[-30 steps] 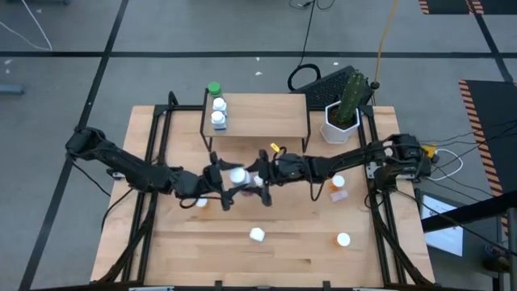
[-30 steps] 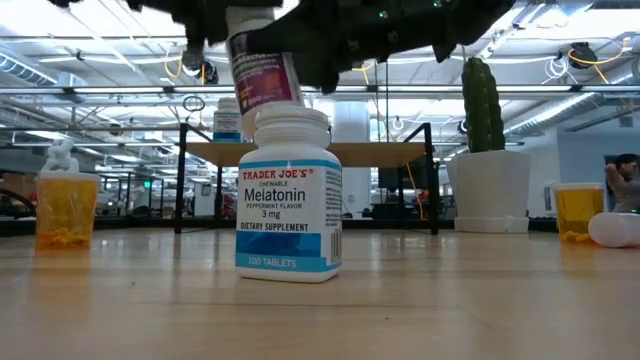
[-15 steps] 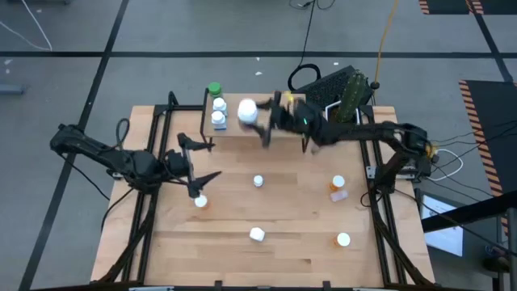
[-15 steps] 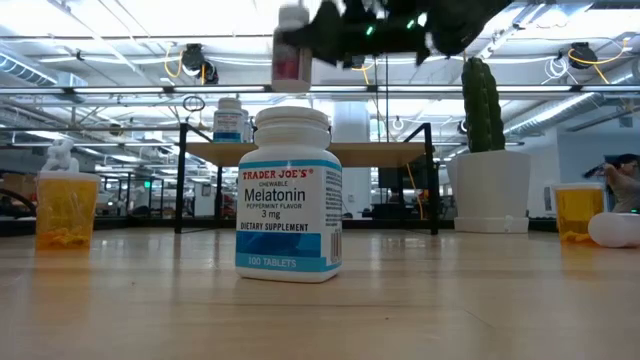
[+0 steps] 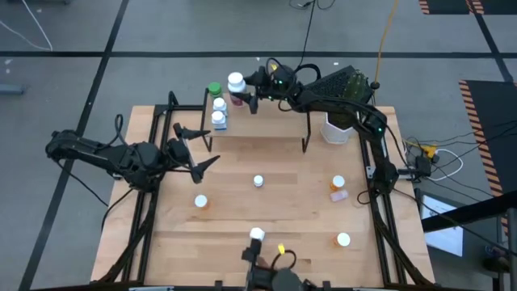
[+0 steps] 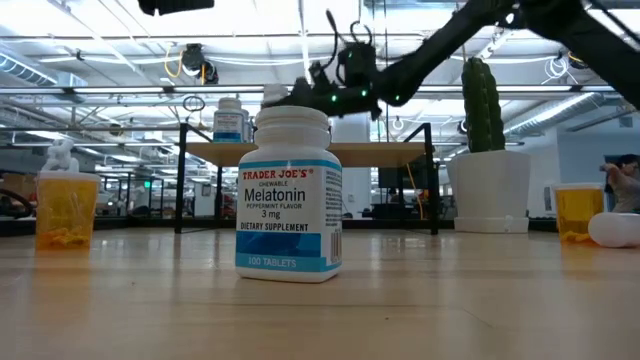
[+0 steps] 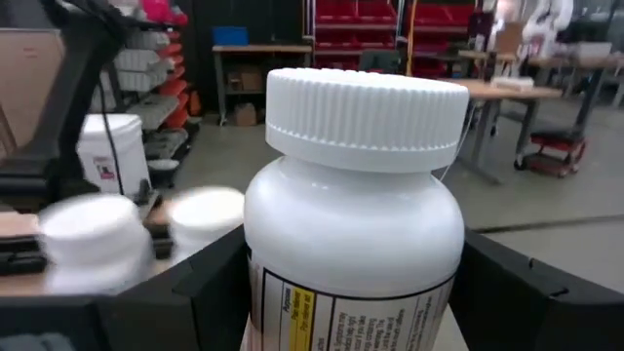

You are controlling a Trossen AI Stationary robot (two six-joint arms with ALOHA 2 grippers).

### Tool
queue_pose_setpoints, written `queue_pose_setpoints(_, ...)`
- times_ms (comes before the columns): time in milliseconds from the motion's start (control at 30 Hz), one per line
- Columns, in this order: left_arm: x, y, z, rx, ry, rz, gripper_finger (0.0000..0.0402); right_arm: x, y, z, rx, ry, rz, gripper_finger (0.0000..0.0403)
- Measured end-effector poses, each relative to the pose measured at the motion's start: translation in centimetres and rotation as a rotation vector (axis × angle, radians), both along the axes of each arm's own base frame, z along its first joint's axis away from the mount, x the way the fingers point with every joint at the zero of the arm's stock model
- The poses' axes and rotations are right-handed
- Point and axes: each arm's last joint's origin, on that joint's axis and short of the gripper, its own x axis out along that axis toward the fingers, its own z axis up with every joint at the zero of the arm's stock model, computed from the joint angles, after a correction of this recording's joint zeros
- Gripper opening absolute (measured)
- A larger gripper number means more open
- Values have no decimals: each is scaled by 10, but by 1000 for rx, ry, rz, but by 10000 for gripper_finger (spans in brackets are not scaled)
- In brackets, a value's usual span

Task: Pick and place medicine bottles onto shelf by color
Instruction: Put the bottom left white medicine bottle on the shelf

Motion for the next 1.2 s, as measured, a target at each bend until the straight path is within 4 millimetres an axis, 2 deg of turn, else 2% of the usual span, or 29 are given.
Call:
queue_pose_setpoints(133, 0, 2, -1, -1, 8, 14, 395, 0, -10, -14, 21, 16, -10, 274)
queue_pose_setpoints(333, 1, 6, -2, -8, 16, 35, 395, 0, -10, -15, 3, 21, -6, 277)
queue_pose_setpoints(733, 1, 6, -2, -21, 13, 30, 395, 1, -9, -15, -1, 14, 16, 341)
queue_pose_setpoints(1000, 3, 6, -4, -23, 17, 28, 395, -4, -5, 4, -24, -15, 45, 345)
queue_pose_setpoints(1200, 3, 6, -4, -25, 17, 28, 395, -11, 10, 33, -78, 16, 64, 345)
